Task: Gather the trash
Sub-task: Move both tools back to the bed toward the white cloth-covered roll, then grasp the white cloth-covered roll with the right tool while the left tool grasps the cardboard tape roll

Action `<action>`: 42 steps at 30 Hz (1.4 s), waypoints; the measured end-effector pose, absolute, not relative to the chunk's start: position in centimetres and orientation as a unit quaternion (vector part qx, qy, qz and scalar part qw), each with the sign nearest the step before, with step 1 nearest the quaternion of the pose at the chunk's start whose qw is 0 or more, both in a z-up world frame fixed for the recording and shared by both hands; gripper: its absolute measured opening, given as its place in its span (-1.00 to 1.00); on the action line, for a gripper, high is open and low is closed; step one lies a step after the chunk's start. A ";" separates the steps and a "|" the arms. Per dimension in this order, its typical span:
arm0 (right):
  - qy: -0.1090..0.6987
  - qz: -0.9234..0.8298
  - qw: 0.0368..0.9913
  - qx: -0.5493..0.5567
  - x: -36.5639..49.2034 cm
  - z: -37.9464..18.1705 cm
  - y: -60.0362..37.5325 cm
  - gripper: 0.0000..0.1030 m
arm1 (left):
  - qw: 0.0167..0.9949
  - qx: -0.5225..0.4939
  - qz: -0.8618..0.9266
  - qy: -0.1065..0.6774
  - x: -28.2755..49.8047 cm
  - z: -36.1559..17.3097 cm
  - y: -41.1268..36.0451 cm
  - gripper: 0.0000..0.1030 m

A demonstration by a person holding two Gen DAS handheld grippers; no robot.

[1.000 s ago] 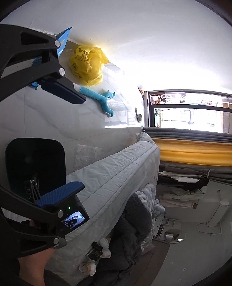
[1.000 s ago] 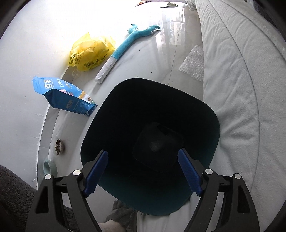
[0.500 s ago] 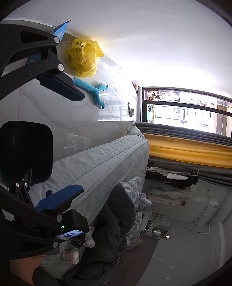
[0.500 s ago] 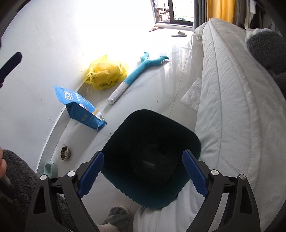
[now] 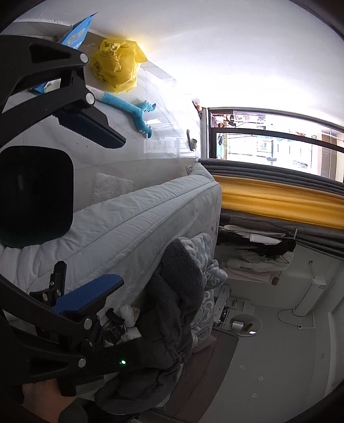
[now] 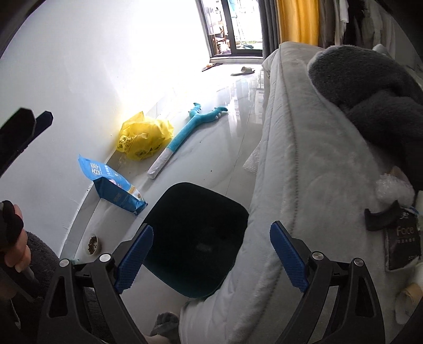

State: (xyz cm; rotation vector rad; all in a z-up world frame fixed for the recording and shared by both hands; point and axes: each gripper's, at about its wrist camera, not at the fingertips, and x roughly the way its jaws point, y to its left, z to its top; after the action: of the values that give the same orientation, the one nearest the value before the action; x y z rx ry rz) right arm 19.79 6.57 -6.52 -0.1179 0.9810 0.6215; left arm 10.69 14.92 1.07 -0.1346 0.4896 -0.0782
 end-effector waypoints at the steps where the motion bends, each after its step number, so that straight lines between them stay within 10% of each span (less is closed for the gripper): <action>1: 0.460 0.290 0.838 -0.052 19.8 -6.1 5.9 0.77 | 0.967 -0.066 -0.041 0.243 10.8 1.0 14.7 0.89; 42: 0.417 0.150 0.883 0.151 20.8 -3.9 -20.7 0.77 | 0.920 0.026 -0.266 0.288 15.1 -3.6 -7.5 0.89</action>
State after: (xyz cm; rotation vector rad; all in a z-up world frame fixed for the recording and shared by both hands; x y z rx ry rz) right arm 20.75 -20.65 -3.86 0.3151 0.8690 0.3133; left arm 15.09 -7.52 -3.61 0.0543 0.5915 -0.5472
